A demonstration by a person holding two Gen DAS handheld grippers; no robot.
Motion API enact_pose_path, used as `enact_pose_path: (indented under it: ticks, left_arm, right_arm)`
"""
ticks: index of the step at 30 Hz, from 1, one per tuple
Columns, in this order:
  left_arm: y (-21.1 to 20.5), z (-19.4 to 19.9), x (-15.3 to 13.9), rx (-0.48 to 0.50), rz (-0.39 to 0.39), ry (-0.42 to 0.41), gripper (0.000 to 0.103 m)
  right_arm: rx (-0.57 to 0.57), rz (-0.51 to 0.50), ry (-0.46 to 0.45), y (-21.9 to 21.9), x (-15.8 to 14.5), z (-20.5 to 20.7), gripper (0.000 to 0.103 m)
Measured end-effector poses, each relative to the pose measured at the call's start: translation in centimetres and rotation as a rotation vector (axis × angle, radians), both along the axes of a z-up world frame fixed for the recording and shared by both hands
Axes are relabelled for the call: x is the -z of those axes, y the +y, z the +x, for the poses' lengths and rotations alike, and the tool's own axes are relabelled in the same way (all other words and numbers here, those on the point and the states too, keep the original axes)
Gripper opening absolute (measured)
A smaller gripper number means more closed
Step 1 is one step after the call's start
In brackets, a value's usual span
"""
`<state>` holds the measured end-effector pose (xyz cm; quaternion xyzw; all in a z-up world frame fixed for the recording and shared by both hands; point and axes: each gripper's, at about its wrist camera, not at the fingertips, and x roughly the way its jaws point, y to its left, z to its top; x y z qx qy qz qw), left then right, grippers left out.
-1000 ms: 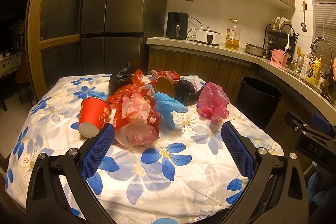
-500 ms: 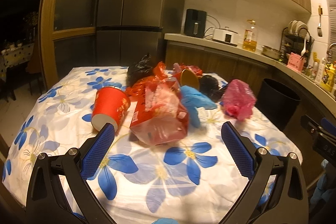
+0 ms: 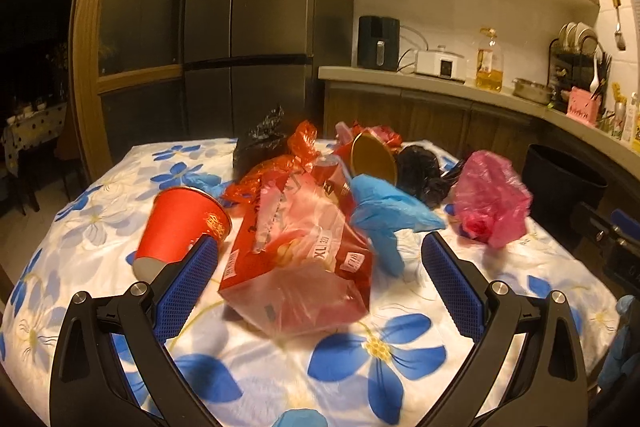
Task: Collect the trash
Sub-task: 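Grasp the red snack bag with the left gripper while the right grasps the pink bag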
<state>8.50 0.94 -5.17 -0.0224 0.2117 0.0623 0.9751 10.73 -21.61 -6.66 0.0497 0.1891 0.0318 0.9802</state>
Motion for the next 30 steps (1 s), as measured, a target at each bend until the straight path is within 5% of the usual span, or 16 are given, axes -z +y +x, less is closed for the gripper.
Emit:
enact_pose_path:
  ticks: [6,8,12,17,20,30]
  left_arm:
    - [0.9,1.6,1.1,-0.037,-0.019,0.042,0.089]
    - [1.0,1.9,1.5,-0.041,-0.024,0.058,0.076]
    - [1.4,2.3,2.0,-0.048,-0.044,0.083,0.069]
    - [1.5,2.5,2.4,-0.029,-0.057,0.117,0.034]
    - [1.3,2.7,2.7,-0.012,-0.062,0.138,0.025]
    - [1.5,0.0,0.2,-0.02,-0.087,0.048,0.018]
  right_arm:
    - [-0.016,0.005,0.01,0.4,0.7,2.2,0.097]
    - [-0.021,0.007,0.012,0.5,0.9,2.6,0.097]
    - [-0.03,-0.003,0.016,1.1,1.3,3.6,0.094]
    - [-0.043,-0.011,0.024,1.6,1.8,4.8,0.089]
    - [-0.049,-0.01,0.032,1.7,2.1,5.5,0.079]
    - [-0.064,0.001,0.08,1.8,3.3,7.6,0.051]
